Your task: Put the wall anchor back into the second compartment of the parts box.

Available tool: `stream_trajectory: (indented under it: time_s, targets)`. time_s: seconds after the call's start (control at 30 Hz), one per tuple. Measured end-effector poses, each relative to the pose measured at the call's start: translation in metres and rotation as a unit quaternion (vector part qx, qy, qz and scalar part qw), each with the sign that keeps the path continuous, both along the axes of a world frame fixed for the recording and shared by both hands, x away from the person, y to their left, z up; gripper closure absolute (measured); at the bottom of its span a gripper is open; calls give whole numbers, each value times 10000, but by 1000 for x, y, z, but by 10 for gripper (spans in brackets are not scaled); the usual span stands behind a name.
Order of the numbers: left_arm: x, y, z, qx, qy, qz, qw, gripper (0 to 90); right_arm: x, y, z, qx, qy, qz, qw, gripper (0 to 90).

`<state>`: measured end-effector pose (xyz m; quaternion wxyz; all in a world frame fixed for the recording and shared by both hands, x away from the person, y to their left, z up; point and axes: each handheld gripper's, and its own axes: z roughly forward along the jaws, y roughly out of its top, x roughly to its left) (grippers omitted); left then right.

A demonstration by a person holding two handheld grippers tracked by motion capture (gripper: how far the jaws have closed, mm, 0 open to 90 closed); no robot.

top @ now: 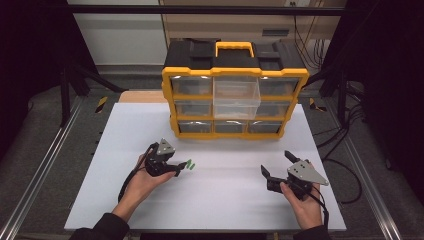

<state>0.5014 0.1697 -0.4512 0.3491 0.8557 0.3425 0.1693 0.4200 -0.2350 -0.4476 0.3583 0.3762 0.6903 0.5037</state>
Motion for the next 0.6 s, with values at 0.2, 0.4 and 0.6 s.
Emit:
stream_trajectory:
  time_s: [0.2, 0.4, 0.6]
  targets:
    - [10, -12, 1, 104, 231, -112, 9996, 523, 1, 0, -1, 8, 2, 26, 10000, 79]
    - [14, -20, 5, 215, 281, -132, 9993, 584, 1, 0, -1, 108, -27, 126, 9999, 77]
    - [17, -24, 6, 243, 337, -121, 9991, 621, 2, -3, -3, 158, -42, 102, 9998, 78]
